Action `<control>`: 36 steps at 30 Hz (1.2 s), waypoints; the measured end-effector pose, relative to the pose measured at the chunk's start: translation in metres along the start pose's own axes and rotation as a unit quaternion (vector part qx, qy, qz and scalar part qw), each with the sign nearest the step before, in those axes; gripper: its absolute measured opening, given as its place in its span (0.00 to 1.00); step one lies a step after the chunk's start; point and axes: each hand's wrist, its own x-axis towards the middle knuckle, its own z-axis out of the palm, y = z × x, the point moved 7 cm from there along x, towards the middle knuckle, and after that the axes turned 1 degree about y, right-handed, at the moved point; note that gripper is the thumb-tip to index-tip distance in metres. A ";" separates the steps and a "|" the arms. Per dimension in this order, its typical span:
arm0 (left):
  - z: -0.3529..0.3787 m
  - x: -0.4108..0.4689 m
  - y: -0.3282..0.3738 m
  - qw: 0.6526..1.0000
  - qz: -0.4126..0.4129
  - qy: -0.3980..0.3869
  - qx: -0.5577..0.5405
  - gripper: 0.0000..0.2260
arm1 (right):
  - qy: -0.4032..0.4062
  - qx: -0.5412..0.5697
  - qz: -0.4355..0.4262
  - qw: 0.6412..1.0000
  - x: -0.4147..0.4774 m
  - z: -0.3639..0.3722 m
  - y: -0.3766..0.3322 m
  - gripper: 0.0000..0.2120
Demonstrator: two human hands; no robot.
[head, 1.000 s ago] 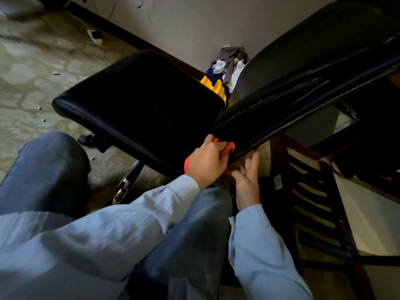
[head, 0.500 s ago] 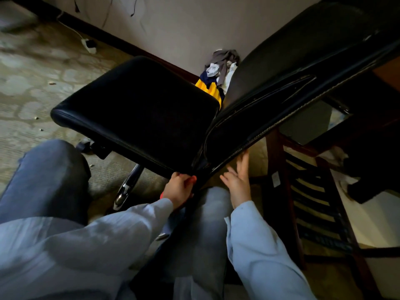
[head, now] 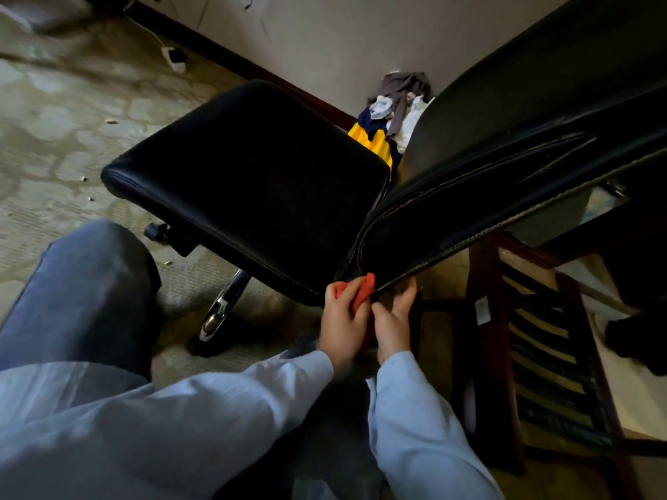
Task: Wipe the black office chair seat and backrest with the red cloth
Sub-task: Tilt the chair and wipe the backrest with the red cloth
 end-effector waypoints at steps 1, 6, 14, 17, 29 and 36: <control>0.000 0.003 -0.001 1.000 0.003 0.007 0.018 0.17 | 0.001 0.010 0.000 1.000 0.001 0.000 0.002 0.39; -0.010 0.030 -0.039 0.986 0.001 -0.038 0.161 0.16 | 0.016 0.000 0.013 1.000 0.010 0.003 0.012 0.40; -0.044 0.068 -0.061 0.959 0.023 -0.104 0.262 0.17 | -0.017 -0.031 0.032 0.999 0.012 0.004 0.019 0.34; -0.053 0.089 -0.031 0.962 0.093 -0.039 0.254 0.21 | -0.035 -0.040 0.024 0.998 0.015 0.009 0.014 0.34; 0.006 0.123 -0.029 0.745 0.197 -0.200 0.605 0.18 | -0.038 -0.006 0.019 0.999 0.023 0.018 0.021 0.41; -0.019 0.076 -0.046 0.721 0.278 -0.234 0.590 0.18 | -0.050 -0.009 0.029 0.998 0.019 0.021 0.025 0.41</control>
